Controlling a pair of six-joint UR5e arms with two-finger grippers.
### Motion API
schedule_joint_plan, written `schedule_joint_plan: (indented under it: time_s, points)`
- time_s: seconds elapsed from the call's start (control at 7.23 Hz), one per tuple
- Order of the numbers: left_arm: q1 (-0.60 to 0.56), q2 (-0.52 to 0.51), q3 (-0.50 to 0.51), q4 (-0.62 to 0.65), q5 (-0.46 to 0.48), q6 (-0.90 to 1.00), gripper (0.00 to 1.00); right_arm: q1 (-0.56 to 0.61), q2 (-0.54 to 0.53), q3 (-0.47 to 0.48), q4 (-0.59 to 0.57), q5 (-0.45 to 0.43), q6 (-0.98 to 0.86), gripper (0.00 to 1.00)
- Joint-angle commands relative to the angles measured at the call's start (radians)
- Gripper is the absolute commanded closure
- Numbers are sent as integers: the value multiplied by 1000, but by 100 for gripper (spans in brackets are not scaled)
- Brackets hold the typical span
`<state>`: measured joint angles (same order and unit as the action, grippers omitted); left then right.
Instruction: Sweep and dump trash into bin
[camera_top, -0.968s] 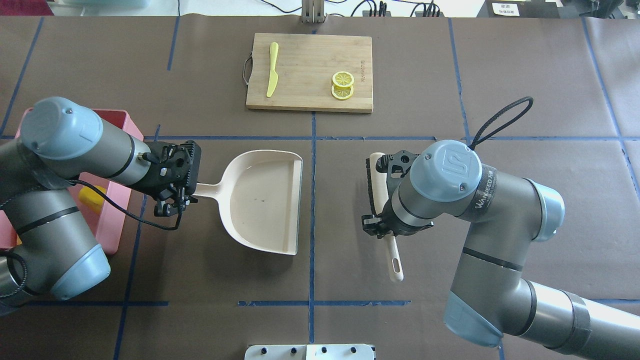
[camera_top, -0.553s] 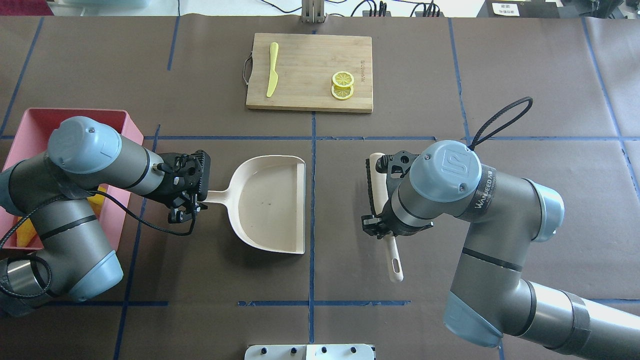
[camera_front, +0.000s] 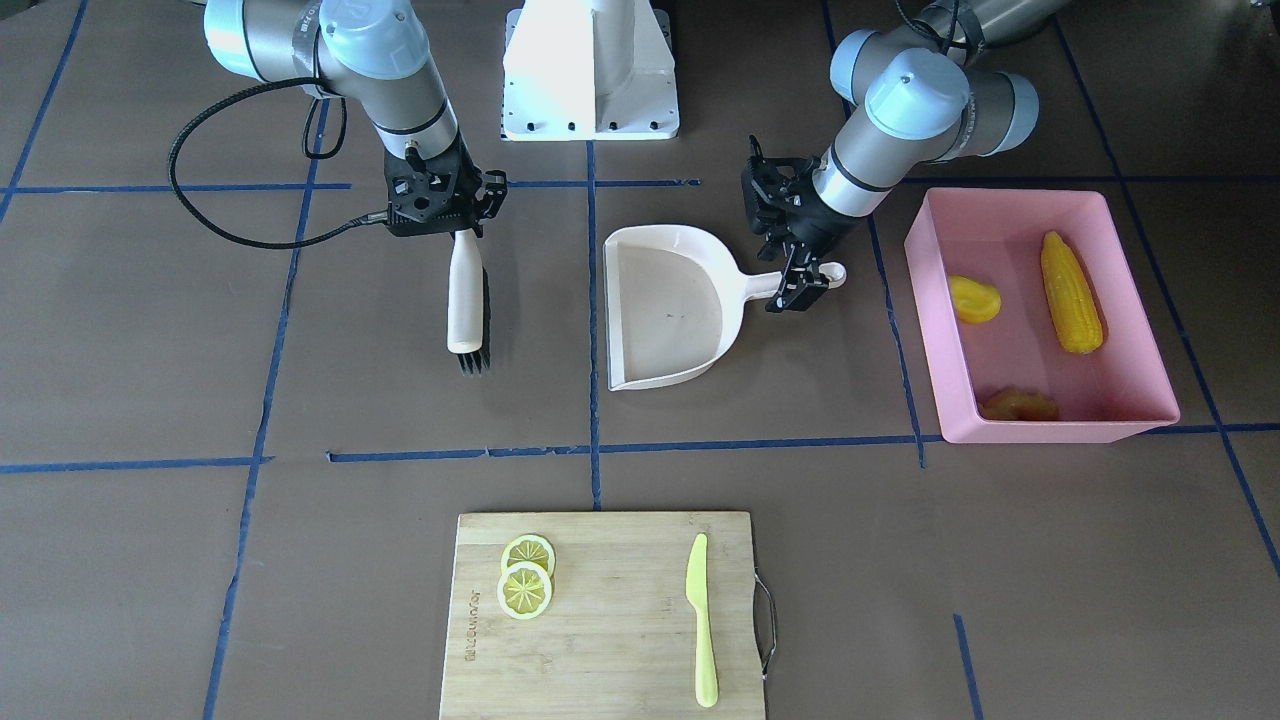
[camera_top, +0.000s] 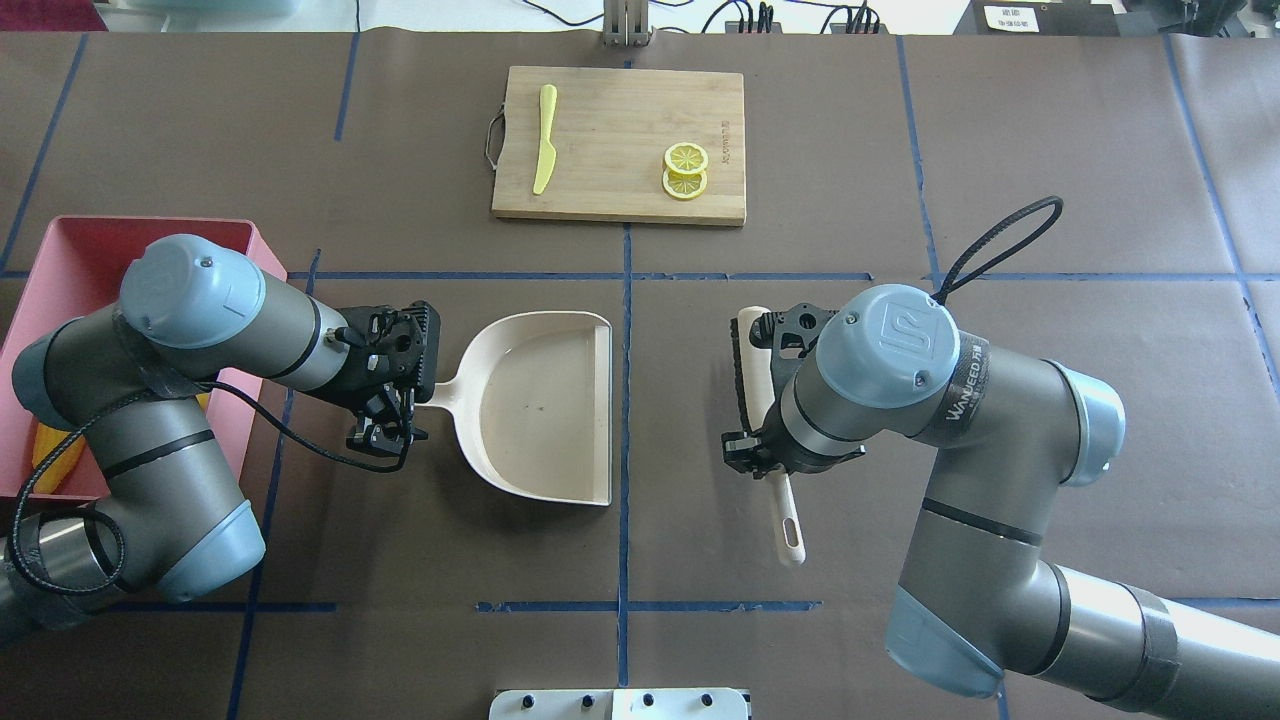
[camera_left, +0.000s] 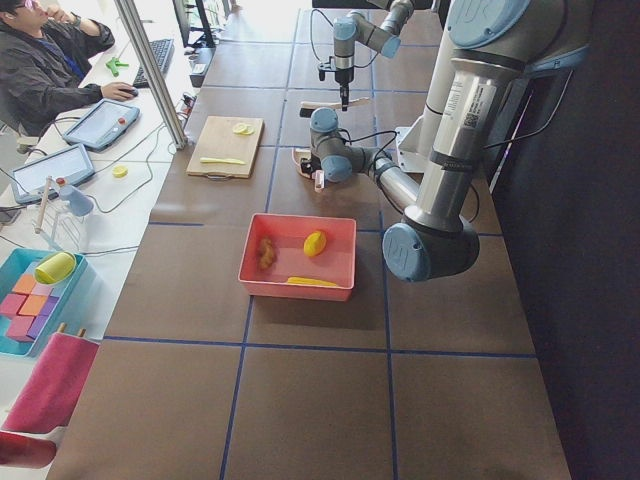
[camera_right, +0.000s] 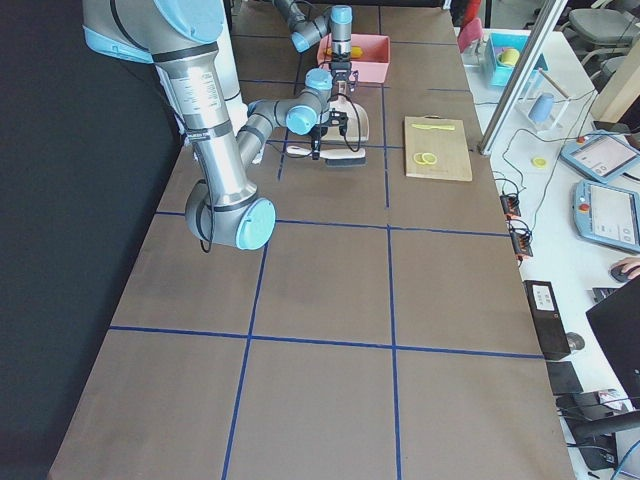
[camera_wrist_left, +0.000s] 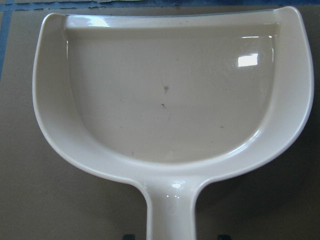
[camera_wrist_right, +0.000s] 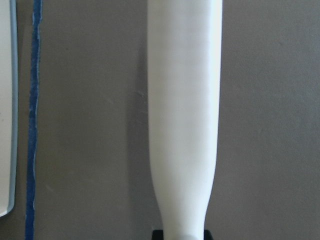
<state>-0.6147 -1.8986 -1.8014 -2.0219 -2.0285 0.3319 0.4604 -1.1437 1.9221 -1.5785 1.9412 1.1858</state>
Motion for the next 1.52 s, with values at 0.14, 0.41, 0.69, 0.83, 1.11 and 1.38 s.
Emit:
schedule_joint_plan:
  time_s: [0.14, 0.41, 0.69, 0.83, 1.11, 1.38]
  points:
    - [-109, 22, -78, 29, -91, -5, 0, -6, -1, -5, 0, -19, 0, 100]
    - [-286, 29, -79, 211, -182, -34, 2, -6, -2, -6, 0, -19, -2, 100]
    - [-463, 18, -78, 540, -264, -63, 0, -6, -2, -6, 0, -21, -2, 100]
    - [-559, 29, -61, 593, -266, -98, 0, -3, -2, -5, 0, -21, -3, 100]
    - [-748, 123, -14, 635, -266, -100, 0, 17, -4, 1, 0, -7, -17, 100]
    - [-922, 231, 95, 634, -297, -103, 0, 46, -81, 43, -3, -1, -87, 100]
